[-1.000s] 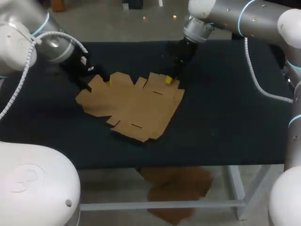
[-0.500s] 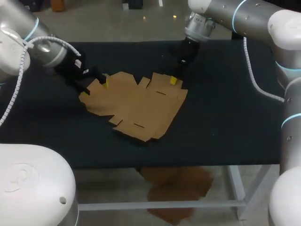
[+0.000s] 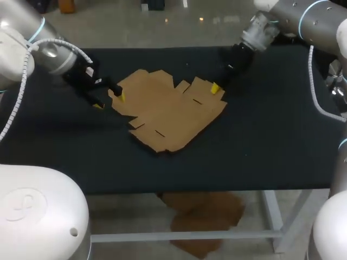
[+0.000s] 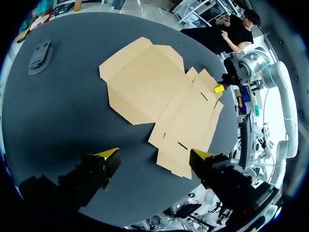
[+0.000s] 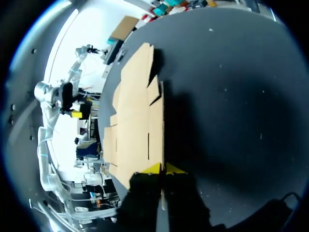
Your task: Assemble the packaging by folding the flat box into shape, placing the metal phone stand inside, and closing the box properly
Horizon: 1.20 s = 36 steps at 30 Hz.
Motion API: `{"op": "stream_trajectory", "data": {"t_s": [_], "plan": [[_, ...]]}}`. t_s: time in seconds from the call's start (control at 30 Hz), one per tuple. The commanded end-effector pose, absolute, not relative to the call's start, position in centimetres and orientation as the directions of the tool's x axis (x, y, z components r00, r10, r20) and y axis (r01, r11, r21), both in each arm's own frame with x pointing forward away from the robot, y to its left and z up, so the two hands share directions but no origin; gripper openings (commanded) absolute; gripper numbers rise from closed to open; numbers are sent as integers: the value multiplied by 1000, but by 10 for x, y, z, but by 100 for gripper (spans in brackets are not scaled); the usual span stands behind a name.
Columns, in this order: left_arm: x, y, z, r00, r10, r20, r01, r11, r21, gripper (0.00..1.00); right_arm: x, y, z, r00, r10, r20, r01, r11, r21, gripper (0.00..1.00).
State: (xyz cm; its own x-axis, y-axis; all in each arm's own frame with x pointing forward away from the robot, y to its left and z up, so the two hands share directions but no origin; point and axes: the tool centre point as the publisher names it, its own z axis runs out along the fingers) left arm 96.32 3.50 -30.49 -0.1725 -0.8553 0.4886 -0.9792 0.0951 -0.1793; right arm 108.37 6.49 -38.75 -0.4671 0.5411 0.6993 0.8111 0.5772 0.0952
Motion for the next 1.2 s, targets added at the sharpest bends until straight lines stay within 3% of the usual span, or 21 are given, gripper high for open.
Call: {"op": "stream_trajectory", "data": {"t_s": [0.03, 0.2, 0.23, 0.3, 0.37, 0.77, 1.2], "plan": [[966, 35, -304, -179, -855, 486, -979, 106, -175, 100, 1061, 54, -385, -450, 568, 689, 889, 355, 289, 0], [970, 33, -305, -194, -854, 482, -977, 124, -174, 100, 1056, 50, -388, -425, 593, 684, 904, 321, 283, 0], [970, 33, -305, -198, -853, 483, -976, 129, -173, 100, 1055, 50, -388, -422, 600, 679, 905, 319, 280, 9], [971, 33, -306, -201, -852, 483, -976, 132, -173, 100, 1053, 50, -388, -409, 618, 672, 911, 314, 266, 41], [972, 33, -306, -204, -852, 483, -976, 135, -173, 100, 1052, 49, -387, -404, 627, 666, 913, 326, 247, 100], [975, 30, -308, -240, -847, 474, -967, 169, -188, 100, 1065, 51, -389, -455, 667, 591, 875, 459, 155, 100], [975, 26, -305, -205, -865, 459, -974, 133, -184, 100, 1106, 62, -386, -523, 580, 625, 751, 660, 16, 100]]}}
